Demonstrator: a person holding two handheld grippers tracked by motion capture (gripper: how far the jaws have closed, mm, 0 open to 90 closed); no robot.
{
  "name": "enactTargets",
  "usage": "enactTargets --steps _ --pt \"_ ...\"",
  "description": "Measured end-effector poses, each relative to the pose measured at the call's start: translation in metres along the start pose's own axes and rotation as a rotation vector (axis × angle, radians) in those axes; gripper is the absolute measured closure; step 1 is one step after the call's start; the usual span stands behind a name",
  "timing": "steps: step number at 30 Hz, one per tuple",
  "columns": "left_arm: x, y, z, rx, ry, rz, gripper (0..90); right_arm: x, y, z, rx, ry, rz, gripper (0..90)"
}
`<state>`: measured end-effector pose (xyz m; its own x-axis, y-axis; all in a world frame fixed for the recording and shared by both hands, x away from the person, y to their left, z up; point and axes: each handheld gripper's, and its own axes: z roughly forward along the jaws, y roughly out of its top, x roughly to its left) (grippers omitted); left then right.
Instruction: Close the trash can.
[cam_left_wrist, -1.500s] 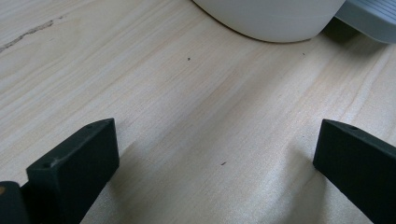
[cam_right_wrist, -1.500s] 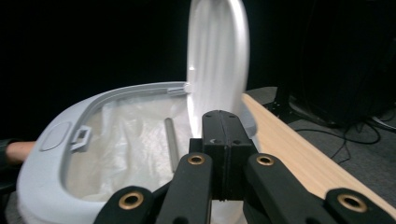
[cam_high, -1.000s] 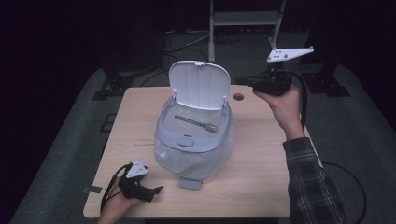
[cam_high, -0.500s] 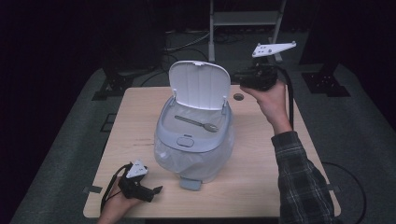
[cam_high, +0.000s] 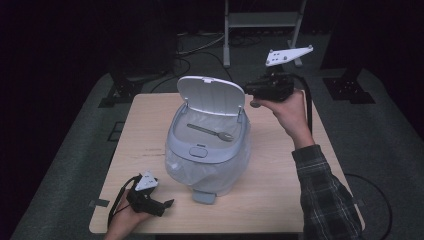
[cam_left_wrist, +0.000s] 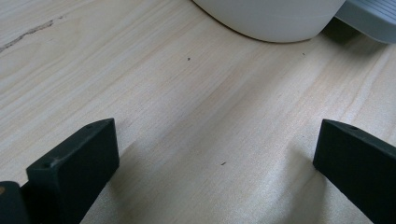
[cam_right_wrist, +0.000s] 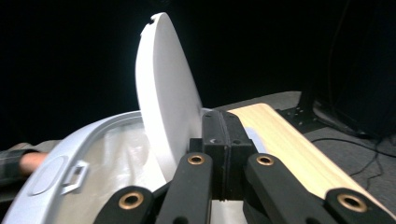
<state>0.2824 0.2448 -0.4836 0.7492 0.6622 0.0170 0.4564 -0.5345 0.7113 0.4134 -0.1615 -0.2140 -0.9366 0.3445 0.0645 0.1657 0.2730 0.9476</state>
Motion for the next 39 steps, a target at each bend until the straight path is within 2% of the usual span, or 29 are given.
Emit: enactTargets --steps 3,16,26,39 --pt "0.000 0.000 0.000 0.000 0.000 0.000 0.0 0.007 -0.001 0.001 0.018 0.032 0.004 90.0" --pt "0.000 0.000 0.000 0.000 0.000 0.000 0.0 0.039 -0.006 0.008 0.038 0.084 -0.038 90.0" --pt "0.000 0.000 0.000 0.000 0.000 0.000 0.0 0.060 -0.006 0.031 0.094 0.150 -0.077 90.0" --pt "0.000 0.000 0.000 -0.001 -0.004 0.001 0.0 0.080 -0.007 0.051 0.159 0.194 -0.112 90.0"
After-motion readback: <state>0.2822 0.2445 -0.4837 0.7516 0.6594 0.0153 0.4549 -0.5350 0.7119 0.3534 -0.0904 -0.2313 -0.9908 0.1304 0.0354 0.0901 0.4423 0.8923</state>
